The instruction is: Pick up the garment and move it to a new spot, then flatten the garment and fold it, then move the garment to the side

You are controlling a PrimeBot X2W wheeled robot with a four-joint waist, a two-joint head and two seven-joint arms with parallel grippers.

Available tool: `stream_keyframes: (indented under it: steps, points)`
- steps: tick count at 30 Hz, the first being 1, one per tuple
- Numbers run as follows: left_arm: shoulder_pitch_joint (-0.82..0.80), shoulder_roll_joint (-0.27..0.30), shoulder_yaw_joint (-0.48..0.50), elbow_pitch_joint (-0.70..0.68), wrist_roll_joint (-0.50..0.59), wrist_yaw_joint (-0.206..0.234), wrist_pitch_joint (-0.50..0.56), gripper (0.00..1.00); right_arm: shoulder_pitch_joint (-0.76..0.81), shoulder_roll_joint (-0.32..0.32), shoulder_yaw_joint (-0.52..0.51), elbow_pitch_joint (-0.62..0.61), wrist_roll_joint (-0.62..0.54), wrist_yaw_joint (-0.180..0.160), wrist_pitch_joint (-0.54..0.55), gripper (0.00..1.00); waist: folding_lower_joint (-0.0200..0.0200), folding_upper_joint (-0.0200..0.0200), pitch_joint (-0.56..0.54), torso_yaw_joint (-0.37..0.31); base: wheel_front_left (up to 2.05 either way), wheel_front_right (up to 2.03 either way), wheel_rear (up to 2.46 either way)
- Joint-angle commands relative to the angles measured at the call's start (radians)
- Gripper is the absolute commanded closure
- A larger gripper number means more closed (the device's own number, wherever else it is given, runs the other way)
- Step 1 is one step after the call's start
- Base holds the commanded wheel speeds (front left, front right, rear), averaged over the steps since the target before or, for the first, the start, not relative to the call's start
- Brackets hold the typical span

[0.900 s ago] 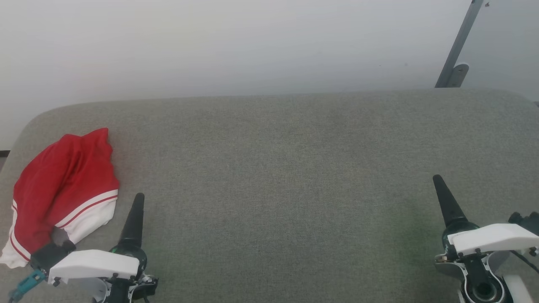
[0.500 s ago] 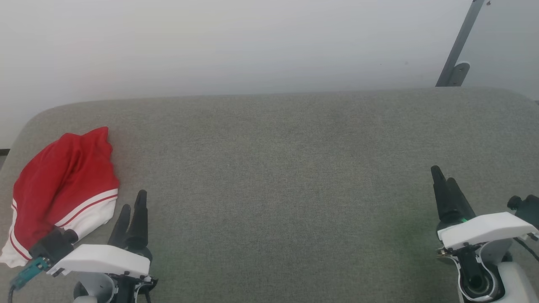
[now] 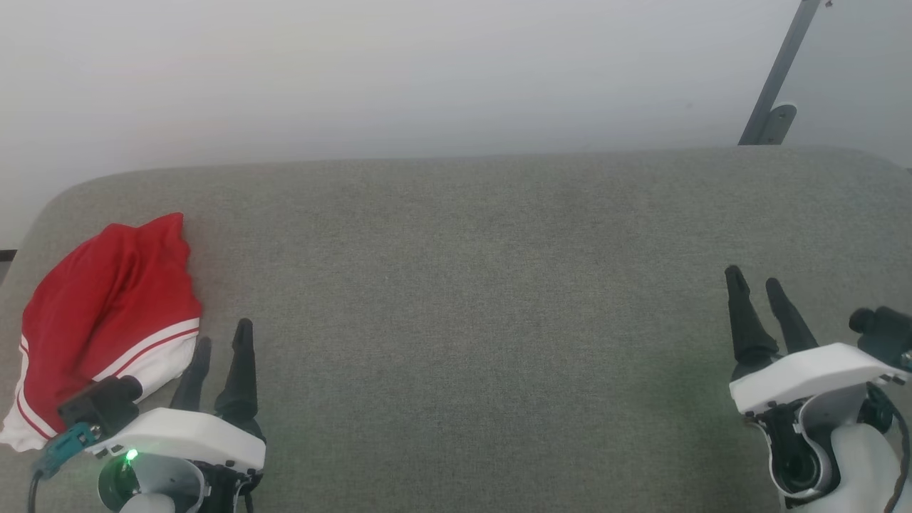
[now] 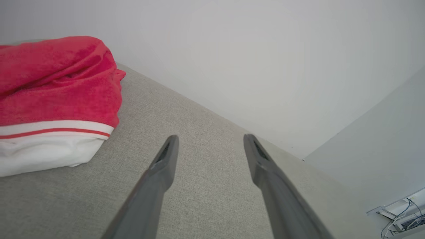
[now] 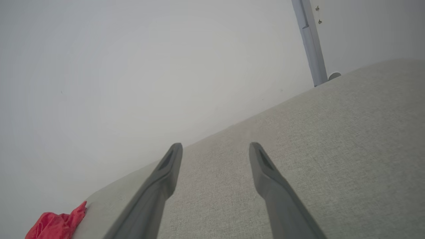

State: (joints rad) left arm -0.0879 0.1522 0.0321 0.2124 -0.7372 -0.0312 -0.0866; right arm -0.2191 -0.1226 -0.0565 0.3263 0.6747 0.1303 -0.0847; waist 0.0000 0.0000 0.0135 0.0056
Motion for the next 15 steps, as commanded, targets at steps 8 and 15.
stream_keyframes:
  steps: [8, 15]
  points:
    - [-0.02, 0.025, -0.017, -0.023, 0.109, 0.015, -0.029, 0.0, -0.049, -0.014, 0.006, -0.002, -0.126, 0.0, -0.032, 0.0, 0.0, 0.0, 0.002, 0.001, 0.0, 0.0, 0.0]
    - [-0.017, 0.035, -0.026, -0.027, 0.192, 0.023, -0.052, 0.0, -0.065, -0.023, 0.011, 0.007, -0.224, 0.0, -0.055, 0.0, 0.0, 0.0, 0.002, 0.001, 0.0, 0.0, 0.0]
